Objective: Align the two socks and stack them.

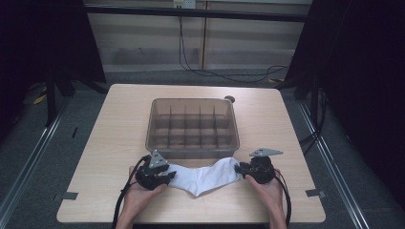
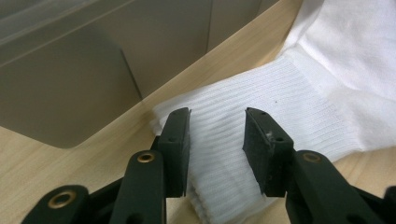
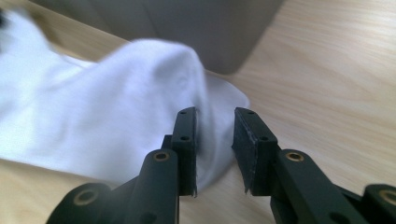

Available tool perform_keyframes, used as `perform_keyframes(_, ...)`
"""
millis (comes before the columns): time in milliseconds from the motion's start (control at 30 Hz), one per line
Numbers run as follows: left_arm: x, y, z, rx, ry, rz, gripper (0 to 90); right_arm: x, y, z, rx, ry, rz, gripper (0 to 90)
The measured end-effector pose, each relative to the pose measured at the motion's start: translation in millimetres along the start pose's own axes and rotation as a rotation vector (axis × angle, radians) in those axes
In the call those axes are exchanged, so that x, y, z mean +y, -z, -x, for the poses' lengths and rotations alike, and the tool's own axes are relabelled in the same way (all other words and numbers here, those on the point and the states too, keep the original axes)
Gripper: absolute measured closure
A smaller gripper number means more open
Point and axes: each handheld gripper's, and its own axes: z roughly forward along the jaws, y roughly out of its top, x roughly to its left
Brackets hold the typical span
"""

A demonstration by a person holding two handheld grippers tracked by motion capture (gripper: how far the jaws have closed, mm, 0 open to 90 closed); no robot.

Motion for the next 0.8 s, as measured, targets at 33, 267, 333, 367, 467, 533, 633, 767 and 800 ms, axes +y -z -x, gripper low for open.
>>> perform_keyframes(33,-0.6,-0.4,0.3,-0.001,0.005,0.009,61.3,-1.0,-0.8,-0.1,-0.01,0.012,-0.015,72.5)
perform_keyframes(267,-5.3,3.8,2.8,0.009,-0.012,0.0,60.6,-3.5,4.0,1.4,-0.038,0.022,-0.056,83.5)
perform_keyframes(333,-5.5,5.8,5.2,-0.01,-0.012,-0.01,60.5,-3.6,5.9,1.8,-0.044,0.027,-0.069,81.9)
perform_keyframes(367,-5.6,7.0,6.8,-0.018,-0.01,-0.016,60.4,-3.6,6.8,2.1,-0.045,0.027,-0.075,79.6)
perform_keyframes(467,-5.5,9.4,9.7,-0.031,-0.017,-0.03,60.4,-3.5,9.6,1.6,-0.049,0.022,-0.083,77.4)
perform_keyframes(533,-5.4,11.3,11.9,-0.035,-0.02,-0.021,59.9,-2.3,15.5,0.5,-0.043,0.024,-0.057,68.8)
perform_keyframes(633,-2.4,13.7,11.6,-0.038,-0.021,-0.008,60.1,1.9,21.8,-1.6,-0.037,0.029,0.015,68.2)
perform_keyframes(767,5.1,11.7,11.6,-0.052,-0.023,0.003,60.6,6.5,22.7,-5.4,0.023,0.04,0.088,82.2)
perform_keyframes(800,8.3,7.4,12.5,-0.047,-0.034,0.0,60.6,9.4,19.5,-10.3,0.045,0.069,0.087,87.8)
